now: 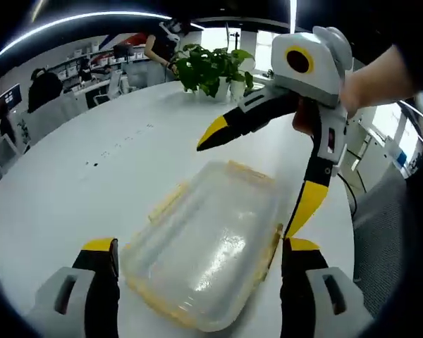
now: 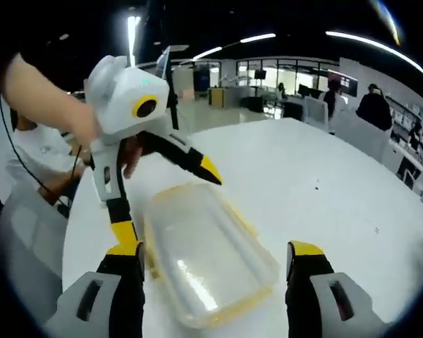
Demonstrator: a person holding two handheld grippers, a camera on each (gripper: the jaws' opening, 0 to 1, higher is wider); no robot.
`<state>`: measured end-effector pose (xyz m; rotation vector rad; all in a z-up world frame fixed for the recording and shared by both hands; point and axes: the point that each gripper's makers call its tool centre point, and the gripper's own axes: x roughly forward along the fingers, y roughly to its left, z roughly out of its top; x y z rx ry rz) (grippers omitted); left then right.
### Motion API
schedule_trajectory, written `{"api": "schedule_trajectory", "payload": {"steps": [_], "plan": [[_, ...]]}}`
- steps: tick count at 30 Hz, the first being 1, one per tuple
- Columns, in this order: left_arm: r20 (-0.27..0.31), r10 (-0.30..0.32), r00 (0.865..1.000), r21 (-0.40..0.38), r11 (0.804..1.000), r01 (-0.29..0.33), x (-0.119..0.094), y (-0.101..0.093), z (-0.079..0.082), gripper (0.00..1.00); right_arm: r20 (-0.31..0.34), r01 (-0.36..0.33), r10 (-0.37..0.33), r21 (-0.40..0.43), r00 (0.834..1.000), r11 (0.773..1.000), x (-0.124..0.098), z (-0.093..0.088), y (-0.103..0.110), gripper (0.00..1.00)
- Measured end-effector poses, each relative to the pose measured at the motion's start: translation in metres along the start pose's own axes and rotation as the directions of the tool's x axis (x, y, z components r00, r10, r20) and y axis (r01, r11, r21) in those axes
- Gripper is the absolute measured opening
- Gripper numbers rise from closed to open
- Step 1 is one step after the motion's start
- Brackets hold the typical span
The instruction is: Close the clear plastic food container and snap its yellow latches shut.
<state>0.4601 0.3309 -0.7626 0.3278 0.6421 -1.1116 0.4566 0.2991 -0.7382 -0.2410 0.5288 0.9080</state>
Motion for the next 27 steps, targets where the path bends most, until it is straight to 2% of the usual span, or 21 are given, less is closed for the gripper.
{"api": "schedule_trajectory", "payload": {"steps": [3,9,20,27], "plan": [[0.007,0.028,1.0,0.012,1.0,-0.028,-0.003,0.002,0.001,0.98,0.023,0.02,-0.021,0.03,1.0,0.999,-0.004,0.001,-0.003,0.84],[0.008,0.037,0.999,0.0,0.999,-0.037,-0.007,0.002,-0.003,0.96,0.058,0.04,-0.045,0.079,0.997,0.996,-0.013,0.007,-0.007,0.84],[0.05,0.067,0.997,-0.074,0.995,-0.063,-0.021,-0.002,-0.006,0.94,0.077,0.079,-0.088,0.115,0.993,0.99,-0.029,0.007,-0.009,0.85],[0.065,0.087,0.994,-0.095,0.992,-0.08,-0.034,-0.009,-0.014,0.93,0.095,0.083,-0.095,0.124,0.991,0.989,-0.042,0.006,-0.001,0.85]]}}
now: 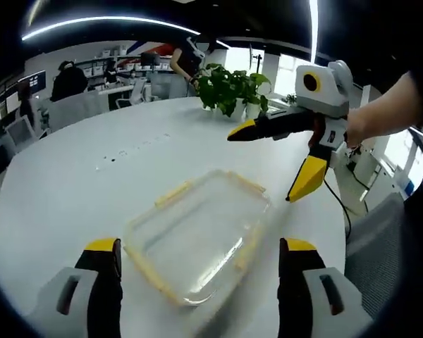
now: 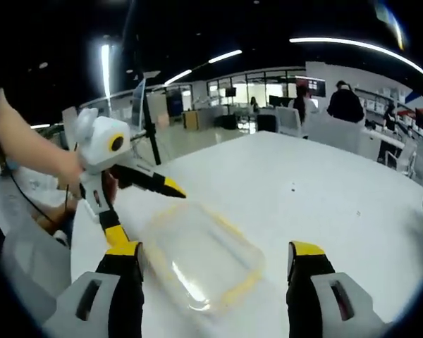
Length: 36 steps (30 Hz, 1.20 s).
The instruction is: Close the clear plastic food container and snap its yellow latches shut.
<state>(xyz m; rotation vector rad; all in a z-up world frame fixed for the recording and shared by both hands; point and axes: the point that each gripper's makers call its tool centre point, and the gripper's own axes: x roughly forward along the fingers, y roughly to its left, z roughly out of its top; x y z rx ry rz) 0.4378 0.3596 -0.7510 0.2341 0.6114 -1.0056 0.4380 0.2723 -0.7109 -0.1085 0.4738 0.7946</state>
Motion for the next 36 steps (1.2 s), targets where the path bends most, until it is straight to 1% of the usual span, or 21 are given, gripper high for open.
{"api": "schedule_trajectory", "payload": {"steps": [2,4,6,8,11,14,20,23,24,26,32,36], "plan": [[0.007,0.005,1.0,-0.008,1.0,-0.005,-0.004,-0.003,-0.003,0.92,0.015,0.002,-0.002,0.007,1.0,1.0,-0.004,0.001,0.003,0.85],[0.007,0.011,1.0,-0.013,1.0,-0.011,-0.008,-0.005,-0.005,0.92,0.02,0.004,-0.005,0.011,1.0,1.0,-0.008,0.0,0.007,0.85],[0.0,0.015,1.0,-0.035,0.999,-0.015,-0.012,-0.006,-0.011,0.92,0.023,0.009,-0.009,0.016,1.0,1.0,-0.011,-0.001,0.009,0.85],[0.008,0.022,1.0,-0.044,0.999,-0.021,-0.015,-0.008,-0.013,0.92,0.026,0.016,-0.017,0.025,1.0,1.0,-0.015,-0.003,0.011,0.85],[0.013,0.023,1.0,-0.054,0.998,-0.022,-0.02,-0.015,-0.015,0.92,0.027,0.026,-0.027,0.037,0.999,0.999,-0.021,-0.007,0.012,0.85],[0.019,0.033,0.999,-0.053,0.998,-0.032,-0.022,-0.02,-0.017,0.93,0.021,0.034,-0.035,0.032,0.999,0.999,-0.028,-0.012,0.015,0.85],[0.031,0.031,0.999,-0.063,0.998,-0.029,-0.029,-0.032,-0.018,0.92,0.038,0.058,-0.06,0.05,0.997,0.997,-0.046,-0.014,0.019,0.85],[0.039,0.038,0.999,-0.068,0.997,-0.035,-0.034,-0.034,-0.017,0.91,0.049,0.072,-0.075,0.057,0.996,0.996,-0.054,-0.015,0.021,0.85],[0.049,0.047,0.998,-0.081,0.996,-0.043,-0.037,-0.034,-0.016,0.91,0.053,0.076,-0.08,0.06,0.995,0.995,-0.056,-0.016,0.021,0.85],[0.052,0.073,0.996,-0.099,0.993,-0.067,-0.041,-0.031,-0.02,0.92,0.054,0.084,-0.087,0.064,0.995,0.994,-0.062,-0.019,0.023,0.84],[0.069,0.096,0.993,-0.148,0.985,-0.085,-0.053,-0.033,-0.027,0.9,0.063,0.114,-0.119,0.088,0.991,0.99,-0.074,-0.027,0.022,0.84],[0.072,0.108,0.992,-0.16,0.982,-0.095,-0.059,-0.037,-0.03,0.88,0.071,0.126,-0.134,0.098,0.989,0.987,-0.081,-0.027,0.024,0.84]]}}
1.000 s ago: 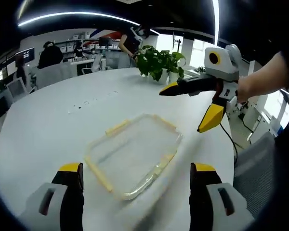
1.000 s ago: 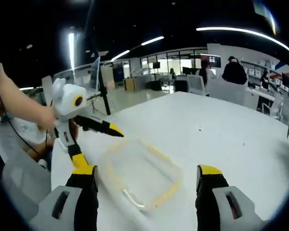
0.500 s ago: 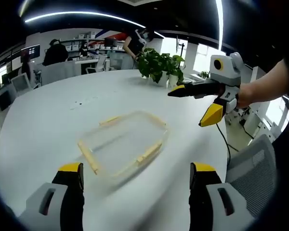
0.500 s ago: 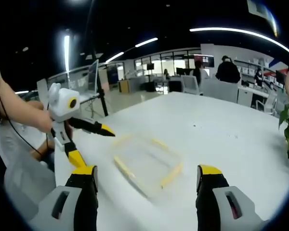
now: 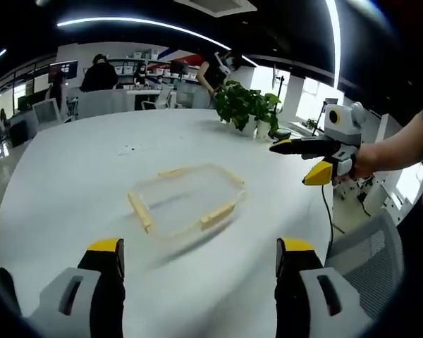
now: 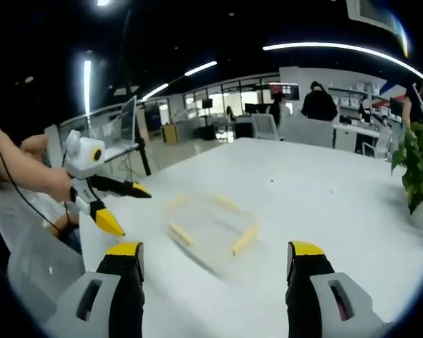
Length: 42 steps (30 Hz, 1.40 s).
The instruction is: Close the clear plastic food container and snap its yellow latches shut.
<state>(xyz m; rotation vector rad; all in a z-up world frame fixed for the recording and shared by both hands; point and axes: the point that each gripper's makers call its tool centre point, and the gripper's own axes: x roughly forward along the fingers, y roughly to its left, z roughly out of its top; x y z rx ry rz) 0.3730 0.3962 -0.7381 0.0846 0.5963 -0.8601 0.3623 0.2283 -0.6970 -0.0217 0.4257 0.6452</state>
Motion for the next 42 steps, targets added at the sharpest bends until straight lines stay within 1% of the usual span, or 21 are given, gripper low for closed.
{"api": "schedule_trajectory", "payload": {"steps": [3,8,12,16,21,26,29,35,39,42], "plan": [[0.007,0.006,1.0,-0.002,1.0,-0.006,-0.004,-0.003,-0.001,0.88,0.01,0.006,-0.006,0.01,1.0,1.0,-0.005,0.0,0.0,0.84],[0.029,0.027,0.999,-0.015,1.0,-0.026,-0.012,-0.002,-0.002,0.89,0.016,0.015,-0.016,0.023,1.0,1.0,-0.012,-0.005,0.0,0.84],[0.036,0.039,0.999,-0.049,0.998,-0.037,-0.017,-0.001,-0.006,0.89,0.022,0.028,-0.029,0.044,0.999,0.999,-0.017,-0.009,0.001,0.83],[0.035,0.042,0.999,-0.05,0.998,-0.04,-0.022,-0.006,-0.012,0.88,0.029,0.026,-0.027,0.055,0.999,0.998,-0.025,-0.012,0.006,0.83],[0.032,0.043,0.999,-0.07,0.997,-0.041,-0.029,-0.012,-0.022,0.88,0.039,0.02,-0.023,0.063,0.999,0.998,-0.039,-0.015,0.015,0.83],[0.04,0.045,0.998,-0.086,0.995,-0.041,-0.035,-0.02,-0.026,0.88,0.04,0.028,-0.031,0.083,0.999,0.996,-0.05,-0.024,0.016,0.83],[0.046,0.052,0.998,-0.095,0.994,-0.047,-0.039,-0.022,-0.03,0.87,0.043,0.034,-0.038,0.099,0.998,0.994,-0.055,-0.026,0.017,0.83],[0.06,0.063,0.996,-0.119,0.991,-0.055,-0.048,-0.025,-0.038,0.87,0.039,0.022,-0.026,0.105,0.999,0.994,-0.062,-0.033,0.023,0.83],[0.061,0.065,0.996,-0.134,0.989,-0.056,-0.054,-0.028,-0.047,0.86,0.047,0.016,-0.022,0.113,0.999,0.993,-0.066,-0.034,0.029,0.83],[0.061,0.067,0.996,-0.149,0.987,-0.057,-0.057,-0.029,-0.053,0.86,0.054,0.018,-0.025,0.128,0.998,0.992,-0.068,-0.037,0.033,0.83]]}}
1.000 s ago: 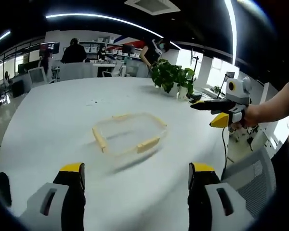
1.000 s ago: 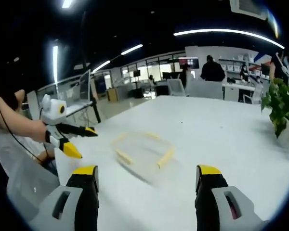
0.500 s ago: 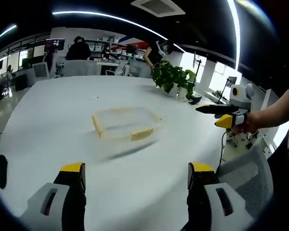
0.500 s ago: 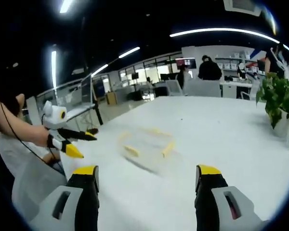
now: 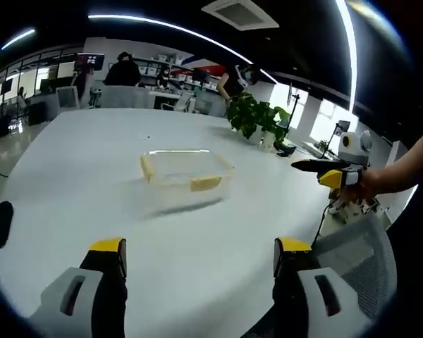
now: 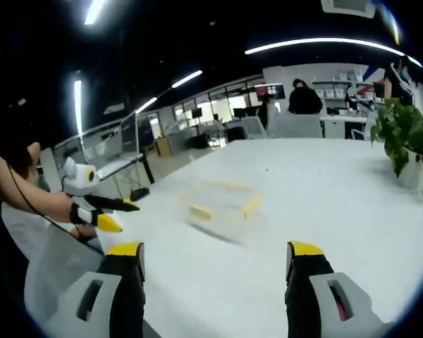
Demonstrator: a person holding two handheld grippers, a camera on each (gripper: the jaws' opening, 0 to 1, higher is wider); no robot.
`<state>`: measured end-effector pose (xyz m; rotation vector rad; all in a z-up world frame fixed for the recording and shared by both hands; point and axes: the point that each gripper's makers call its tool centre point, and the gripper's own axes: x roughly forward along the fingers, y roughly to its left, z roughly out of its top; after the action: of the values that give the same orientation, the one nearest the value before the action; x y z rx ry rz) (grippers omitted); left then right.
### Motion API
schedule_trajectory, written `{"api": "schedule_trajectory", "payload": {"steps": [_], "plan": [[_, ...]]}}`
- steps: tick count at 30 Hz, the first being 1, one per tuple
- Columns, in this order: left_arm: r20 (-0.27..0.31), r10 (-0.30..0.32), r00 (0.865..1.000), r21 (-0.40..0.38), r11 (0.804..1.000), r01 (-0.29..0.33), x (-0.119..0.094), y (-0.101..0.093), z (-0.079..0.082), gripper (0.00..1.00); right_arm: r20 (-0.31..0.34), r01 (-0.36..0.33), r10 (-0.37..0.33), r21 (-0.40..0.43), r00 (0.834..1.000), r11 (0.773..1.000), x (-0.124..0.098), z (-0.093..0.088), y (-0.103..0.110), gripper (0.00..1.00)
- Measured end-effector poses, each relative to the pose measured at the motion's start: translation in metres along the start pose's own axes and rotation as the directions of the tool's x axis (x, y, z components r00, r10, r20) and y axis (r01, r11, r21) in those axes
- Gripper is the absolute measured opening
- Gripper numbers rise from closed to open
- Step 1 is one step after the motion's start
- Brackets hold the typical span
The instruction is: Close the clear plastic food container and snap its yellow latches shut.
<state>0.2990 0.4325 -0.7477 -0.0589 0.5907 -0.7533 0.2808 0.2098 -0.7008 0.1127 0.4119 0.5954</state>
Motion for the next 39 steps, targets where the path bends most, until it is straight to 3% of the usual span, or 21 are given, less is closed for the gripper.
{"api": "schedule_trajectory", "payload": {"steps": [9,20,26,33,36,39], "plan": [[0.015,-0.001,1.0,-0.007,1.0,0.001,-0.012,-0.004,-0.002,0.85,0.025,0.019,-0.02,0.046,0.999,0.999,-0.003,-0.006,0.006,0.83],[-0.023,-0.009,1.0,0.009,1.0,0.009,-0.02,-0.006,-0.009,0.84,0.033,0.003,-0.005,0.047,0.999,0.999,-0.007,-0.019,0.031,0.81],[-0.049,-0.018,0.999,0.032,0.999,0.02,-0.028,-0.011,-0.017,0.83,0.046,-0.001,-0.001,0.04,0.999,0.999,-0.008,-0.015,0.031,0.8],[-0.028,-0.006,1.0,0.075,0.997,0.008,-0.046,-0.011,-0.025,0.8,0.057,0.006,-0.008,0.042,0.998,0.999,-0.014,-0.017,0.033,0.79],[0.007,-0.002,1.0,0.015,1.0,0.002,-0.045,-0.011,-0.02,0.8,0.048,-0.005,0.005,0.009,0.999,1.0,-0.014,-0.023,0.038,0.79],[0.031,0.018,0.999,0.025,1.0,-0.019,-0.043,-0.01,-0.018,0.78,0.044,-0.017,0.018,-0.017,0.999,1.0,-0.014,-0.023,0.046,0.79]]}}
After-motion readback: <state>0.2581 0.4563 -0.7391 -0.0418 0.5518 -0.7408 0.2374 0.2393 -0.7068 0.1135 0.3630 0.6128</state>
